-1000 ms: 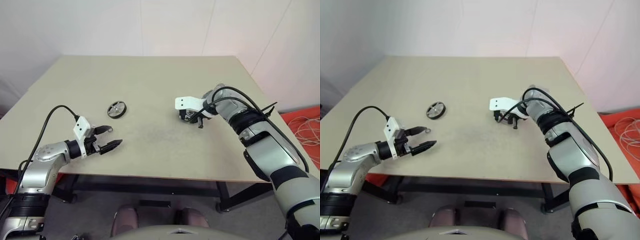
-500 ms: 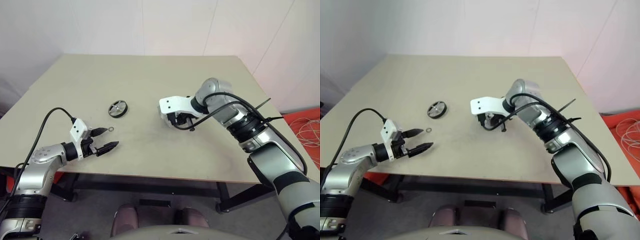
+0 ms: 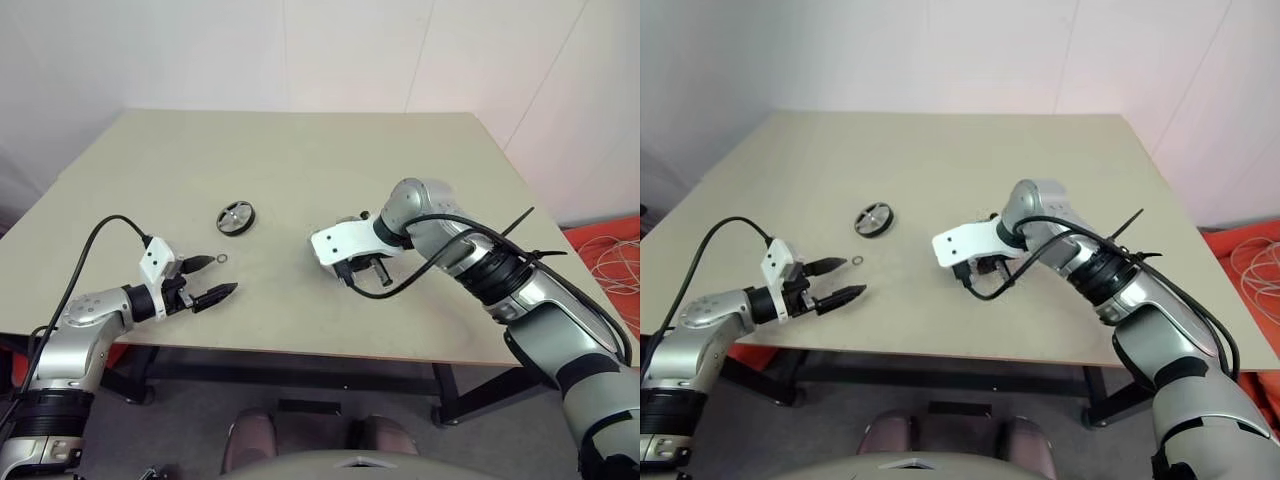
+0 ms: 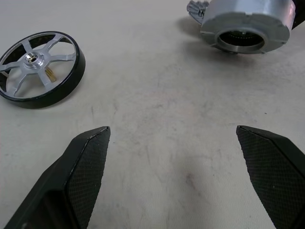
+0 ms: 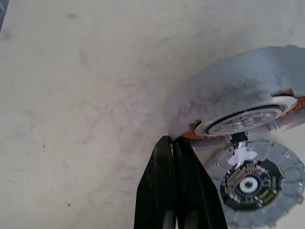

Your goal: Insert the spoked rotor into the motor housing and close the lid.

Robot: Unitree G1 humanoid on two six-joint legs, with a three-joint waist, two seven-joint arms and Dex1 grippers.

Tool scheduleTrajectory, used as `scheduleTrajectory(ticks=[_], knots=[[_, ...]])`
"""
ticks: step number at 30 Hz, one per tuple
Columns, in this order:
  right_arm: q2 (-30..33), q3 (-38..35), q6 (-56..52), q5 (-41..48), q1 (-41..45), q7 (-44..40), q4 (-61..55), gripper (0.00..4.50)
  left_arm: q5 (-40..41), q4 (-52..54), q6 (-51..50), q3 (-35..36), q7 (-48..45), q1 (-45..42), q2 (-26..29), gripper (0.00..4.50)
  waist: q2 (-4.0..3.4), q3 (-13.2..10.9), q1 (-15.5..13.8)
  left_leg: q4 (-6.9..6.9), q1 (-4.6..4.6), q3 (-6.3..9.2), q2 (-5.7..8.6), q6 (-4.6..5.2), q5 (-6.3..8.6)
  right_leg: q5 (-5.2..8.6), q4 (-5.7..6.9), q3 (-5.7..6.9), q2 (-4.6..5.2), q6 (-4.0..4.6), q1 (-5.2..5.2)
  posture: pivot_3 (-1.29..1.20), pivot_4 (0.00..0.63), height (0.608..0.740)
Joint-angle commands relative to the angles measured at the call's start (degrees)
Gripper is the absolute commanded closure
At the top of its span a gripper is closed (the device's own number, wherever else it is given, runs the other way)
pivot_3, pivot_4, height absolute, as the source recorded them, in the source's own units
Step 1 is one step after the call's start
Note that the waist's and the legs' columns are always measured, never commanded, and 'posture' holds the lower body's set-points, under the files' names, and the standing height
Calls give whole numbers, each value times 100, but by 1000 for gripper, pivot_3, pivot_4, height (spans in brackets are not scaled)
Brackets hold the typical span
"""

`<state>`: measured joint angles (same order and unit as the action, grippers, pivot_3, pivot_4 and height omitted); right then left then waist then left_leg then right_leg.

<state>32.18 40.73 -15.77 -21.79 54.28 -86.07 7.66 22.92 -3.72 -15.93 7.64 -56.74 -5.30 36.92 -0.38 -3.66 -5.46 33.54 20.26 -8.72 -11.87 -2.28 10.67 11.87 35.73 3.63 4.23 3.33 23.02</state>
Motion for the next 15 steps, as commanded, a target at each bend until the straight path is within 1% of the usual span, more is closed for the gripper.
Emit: scheduleTrajectory(ticks=[1,5,8,12,15], knots=[[110,-17,575,23,17,-92,-177,4486,-14,47,127,71,-8,-95,52,0,0,0,-1,0,-4,0,0,0,0,0,0,0,0,0,-4,0,0,740],[88,-26,894,20,19,-98,-93,4486,-48,-16,146,57,-14,-148,44,0,2,0,6,0,-15,0,0,0,0,0,0,-2,0,-1,-13,0,0,740],[-1,-73,932,65,57,-107,-9,4486,-76,-59,169,42,2,-186,31,0,2,0,7,0,-19,0,0,-1,-1,1,2,-2,0,-1,-15,0,0,740],[-81,-248,739,317,94,-247,-78,3608,-115,-80,140,48,91,-204,9,0,3,0,9,1,-20,0,0,-2,-1,0,2,-2,0,-1,-17,0,0,740],[-74,-513,288,731,75,-429,-309,2549,-90,-65,105,82,151,-207,-28,0,3,0,4,0,-18,0,1,-1,-1,0,2,-2,0,0,-17,0,0,740]])
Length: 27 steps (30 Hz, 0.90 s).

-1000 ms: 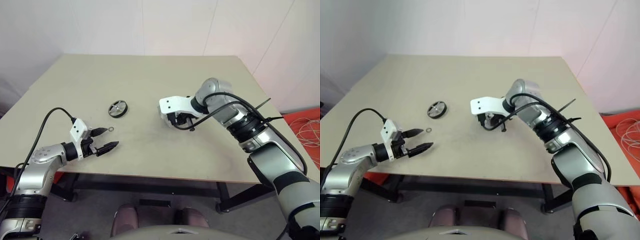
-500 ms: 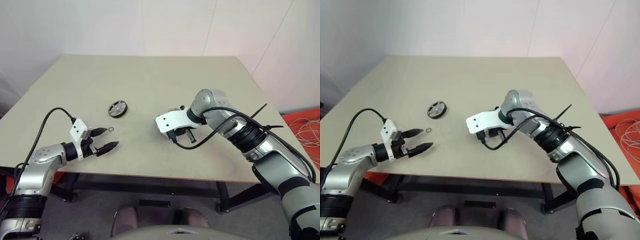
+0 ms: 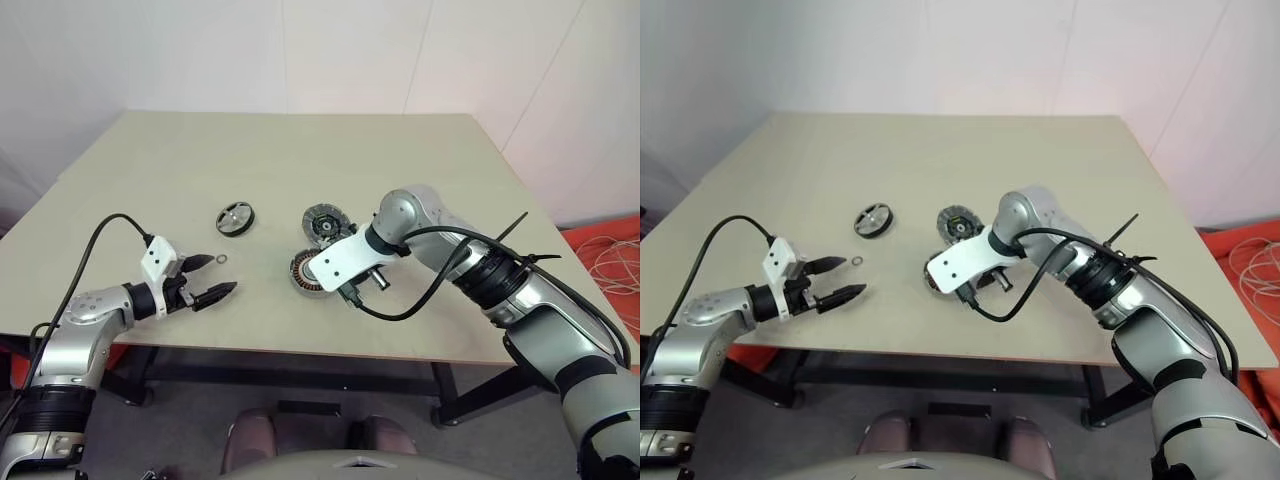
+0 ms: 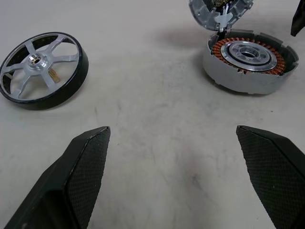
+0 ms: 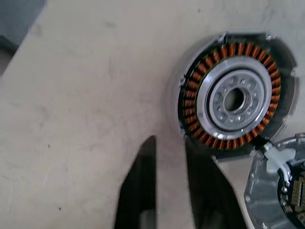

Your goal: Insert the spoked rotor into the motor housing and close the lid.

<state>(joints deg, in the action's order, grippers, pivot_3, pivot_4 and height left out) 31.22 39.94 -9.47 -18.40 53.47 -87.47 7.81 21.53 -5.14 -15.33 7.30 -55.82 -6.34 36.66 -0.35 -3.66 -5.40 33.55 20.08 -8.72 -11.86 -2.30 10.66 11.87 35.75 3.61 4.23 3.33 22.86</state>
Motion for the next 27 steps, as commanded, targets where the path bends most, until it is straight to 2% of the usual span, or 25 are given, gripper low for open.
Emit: scheduleTrajectory(ticks=[1,7,8,12,15,18,22,24,27], knots=[[59,-511,-444,502,142,-317,-380,2243,53,76,46,117,66,-108,-5,0,0,0,-4,0,0,0,0,0,0,0,0,0,0,0,0,0,0,740],[576,-1000,-1113,1035,-205,-280,-684,165,65,125,-93,150,237,-125,-34,0,8,4,-23,2,-3,3,1,0,0,0,-1,0,0,0,-8,0,0,740],[672,-1065,-1183,1086,-285,-246,-717,23,66,127,-158,151,285,-131,-37,0,9,4,-23,2,-5,4,1,0,0,0,-2,0,0,0,-12,0,0,740],[995,-1597,-1606,1425,-791,108,-911,23,21,133,-325,113,455,-200,-52,0,9,4,-20,4,-10,4,1,0,0,1,-1,0,0,-2,-16,0,0,740],[895,-2395,-1891,2184,-1294,385,-959,23,-4,92,-454,130,677,-309,-107,0,10,4,-25,6,-9,4,1,0,0,5,-1,0,0,-10,-14,0,0,740],[911,-2839,-1753,2440,-1713,762,-897,23,-13,17,-575,141,837,-418,-136,0,10,5,-27,9,-10,4,1,0,0,10,-2,0,0,-18,-18,0,0,740],[590,-3819,-1663,3069,-2472,1539,-917,23,-345,-373,-684,74,1365,-650,-167,0,16,9,-25,11,-10,4,1,1,0,19,-2,2,-1,-34,-19,0,0,740],[470,-4182,-1836,3540,-2733,1578,-979,23,-382,-476,-709,13,1448,-705,-257,0,14,9,-25,10,-11,4,3,1,0,22,-3,3,-1,-40,-20,0,0,740],[401,-4464,-1725,3801,-3013,1779,-983,23,-430,-568,-669,-40,1620,-775,-462,0,14,9,-28,12,-8,4,5,3,1,22,-8,2,2,-41,-21,0,0,740]])
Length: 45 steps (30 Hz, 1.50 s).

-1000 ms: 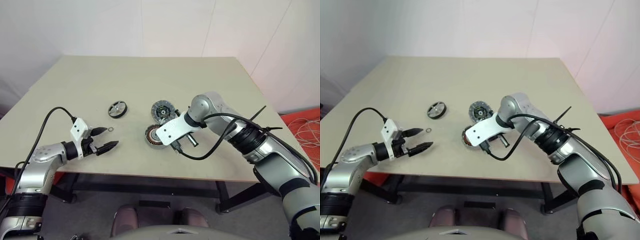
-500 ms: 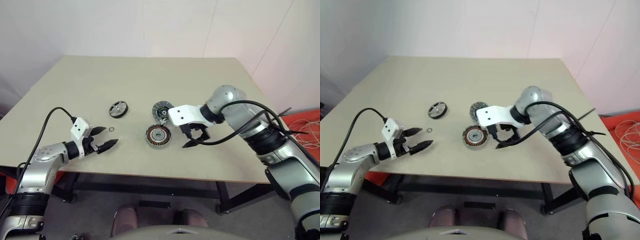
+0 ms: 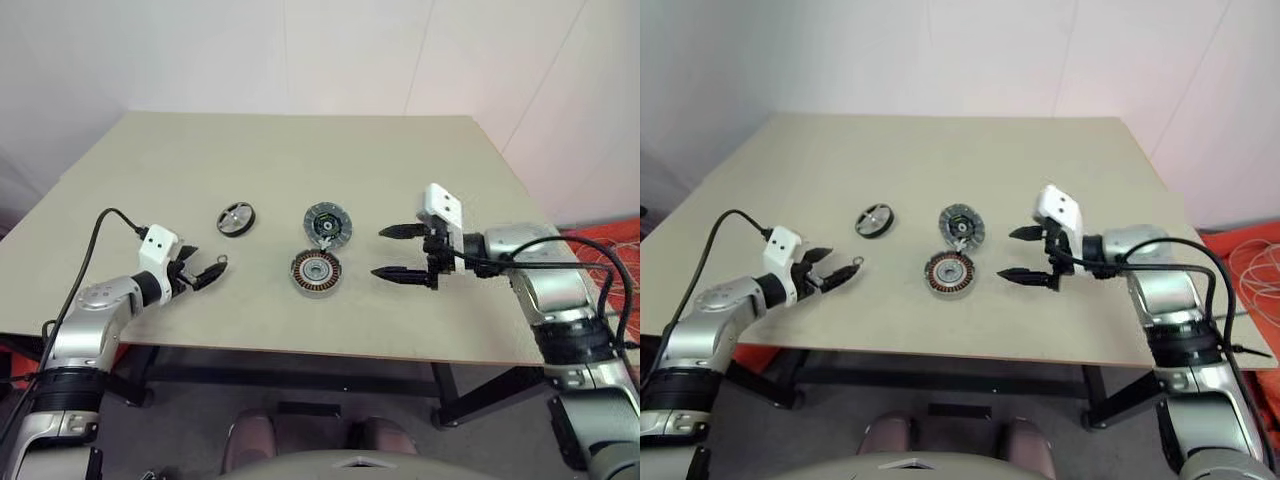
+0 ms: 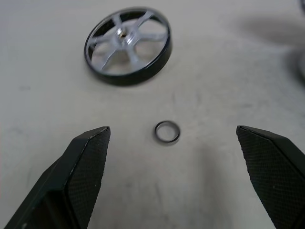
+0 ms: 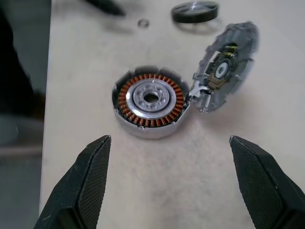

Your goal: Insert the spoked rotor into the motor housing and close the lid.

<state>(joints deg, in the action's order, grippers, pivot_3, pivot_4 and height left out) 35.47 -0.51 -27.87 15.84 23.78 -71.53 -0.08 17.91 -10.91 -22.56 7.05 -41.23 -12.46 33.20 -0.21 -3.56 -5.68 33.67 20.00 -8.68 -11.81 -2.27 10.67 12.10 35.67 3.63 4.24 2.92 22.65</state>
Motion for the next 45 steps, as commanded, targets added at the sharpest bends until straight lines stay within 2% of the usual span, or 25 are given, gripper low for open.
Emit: scheduleTrajectory(ticks=[1,7,15,26,29,30,45], knots=[[-7,-425,194,360,-133,253,-183,23,-130,-29,82,-52,222,-189,-171,0,2,1,0,1,0,0,0,0,0,0,-1,0,0,0,-1,0,0,740],[79,-356,370,411,-400,362,-158,23,-259,-342,105,-170,348,-459,-415,0,5,3,1,1,-4,1,0,-1,-1,2,-1,6,-1,-4,-8,0,0,740],[164,-317,432,429,-378,383,-100,23,-383,-444,-83,-207,436,-445,-462,0,5,3,-4,1,-2,6,-1,0,0,2,-13,9,-1,-5,-13,0,0,740],[203,-244,461,427,-314,364,-46,0,-437,-420,-215,-293,482,-432,-520,3542,4,4,-10,1,-5,7,0,5,2,2,-22,10,3,-6,-27,0,0,740],[197,-223,469,432,-302,384,-46,0,-470,-496,-175,-300,471,-473,-521,4011,3,5,-26,1,-6,8,1,5,3,3,-23,10,4,-7,-29,0,0,740],[197,-219,474,435,-302,388,-41,0,-476,-504,-172,-298,472,-487,-526,4396,3,5,-27,1,-5,8,1,5,3,3,-23,10,4,-7,-29,0,0,740],[240,-200,473,466,-310,397,-18,0,-359,-224,-305,-215,413,-477,-517,4455,3,5,-35,0,-4,9,1,6,3,3,-25,13,5,-8,-28,0,0,740]])
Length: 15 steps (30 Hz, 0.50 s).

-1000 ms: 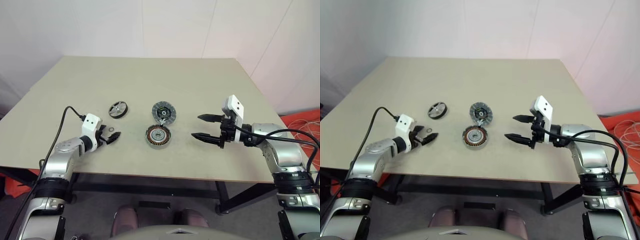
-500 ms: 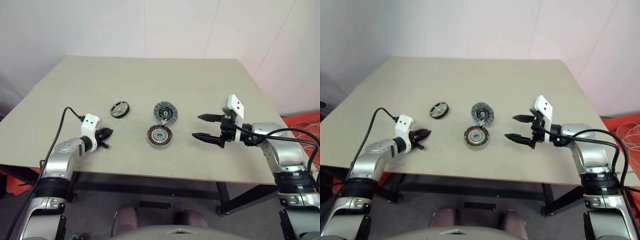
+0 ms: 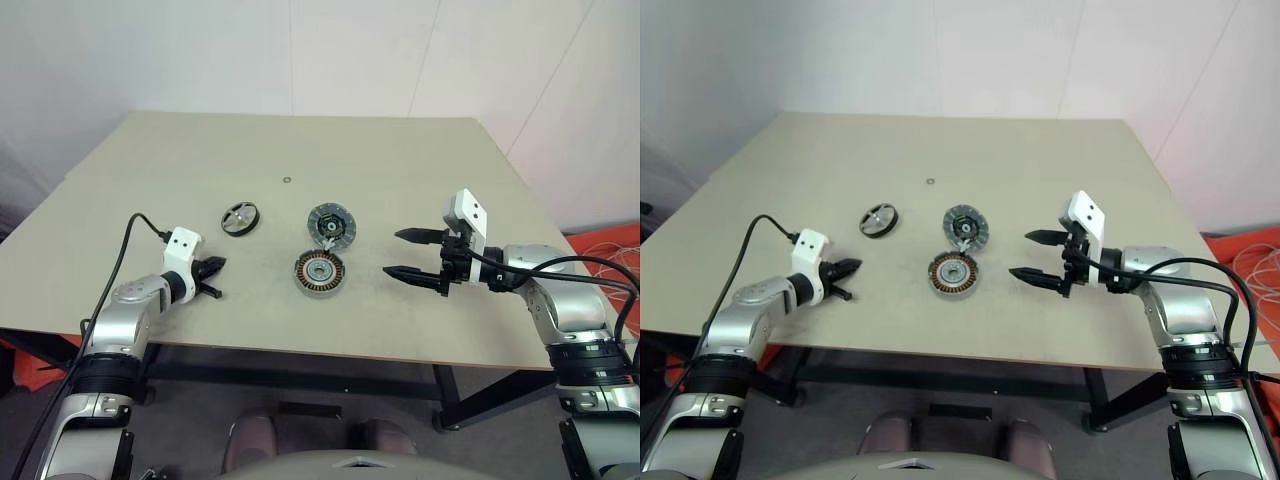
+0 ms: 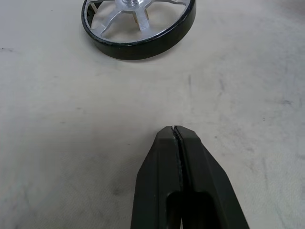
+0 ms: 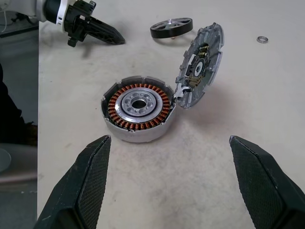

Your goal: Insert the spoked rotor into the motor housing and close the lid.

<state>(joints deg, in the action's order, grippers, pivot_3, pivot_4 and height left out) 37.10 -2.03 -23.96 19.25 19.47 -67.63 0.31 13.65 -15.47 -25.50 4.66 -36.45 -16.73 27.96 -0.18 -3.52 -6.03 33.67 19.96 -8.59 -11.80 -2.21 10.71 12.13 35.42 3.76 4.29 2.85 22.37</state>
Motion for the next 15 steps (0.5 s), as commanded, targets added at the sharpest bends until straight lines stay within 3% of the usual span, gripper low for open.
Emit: scheduleTrajectory(ticks=[1,15], knots=[[69,-47,82,125,100,19,-72,0,71,241,-11,23,-77,-43,11,4455,0,0,1,0,0,0,0,0,0,0,0,0,0,0,0,0,0,740],[105,-47,110,111,15,78,-55,0,10,516,86,-31,-57,82,-64,4455,0,0,13,-14,2,-1,-1,1,1,0,-19,4,-1,0,2,0,0,740]])
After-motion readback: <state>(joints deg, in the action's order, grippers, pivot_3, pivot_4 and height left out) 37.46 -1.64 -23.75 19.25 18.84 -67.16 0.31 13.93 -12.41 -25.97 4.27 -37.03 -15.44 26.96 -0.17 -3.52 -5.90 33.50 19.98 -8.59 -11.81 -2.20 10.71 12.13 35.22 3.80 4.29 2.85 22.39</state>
